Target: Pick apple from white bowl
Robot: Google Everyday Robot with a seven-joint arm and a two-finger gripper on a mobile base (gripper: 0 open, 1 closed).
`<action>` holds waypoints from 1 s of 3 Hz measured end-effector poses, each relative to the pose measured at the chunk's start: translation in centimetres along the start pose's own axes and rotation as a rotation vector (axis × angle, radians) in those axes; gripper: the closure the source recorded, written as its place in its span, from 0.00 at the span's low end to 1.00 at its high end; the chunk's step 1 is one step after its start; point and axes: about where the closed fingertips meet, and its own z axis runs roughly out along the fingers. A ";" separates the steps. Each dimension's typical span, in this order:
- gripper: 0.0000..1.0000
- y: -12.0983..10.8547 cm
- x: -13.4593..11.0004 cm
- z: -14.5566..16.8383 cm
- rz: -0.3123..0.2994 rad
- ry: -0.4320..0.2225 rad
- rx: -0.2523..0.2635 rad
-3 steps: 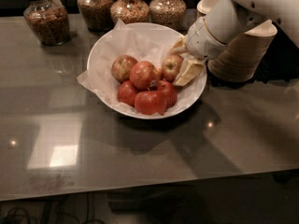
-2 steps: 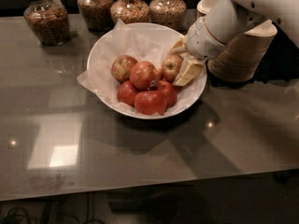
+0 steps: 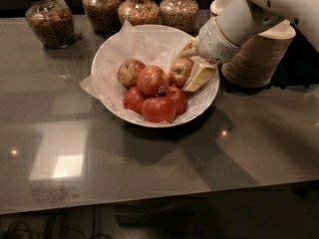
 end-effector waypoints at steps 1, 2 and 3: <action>1.00 -0.4 -1.4 -1.3 -0.003 -0.119 0.002; 1.00 -1.1 -4.8 -4.6 -0.015 -0.296 0.012; 1.00 -1.3 -7.7 -7.7 -0.026 -0.405 0.016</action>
Offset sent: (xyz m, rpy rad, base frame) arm -0.0317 0.0211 0.1337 0.4860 0.0514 0.1888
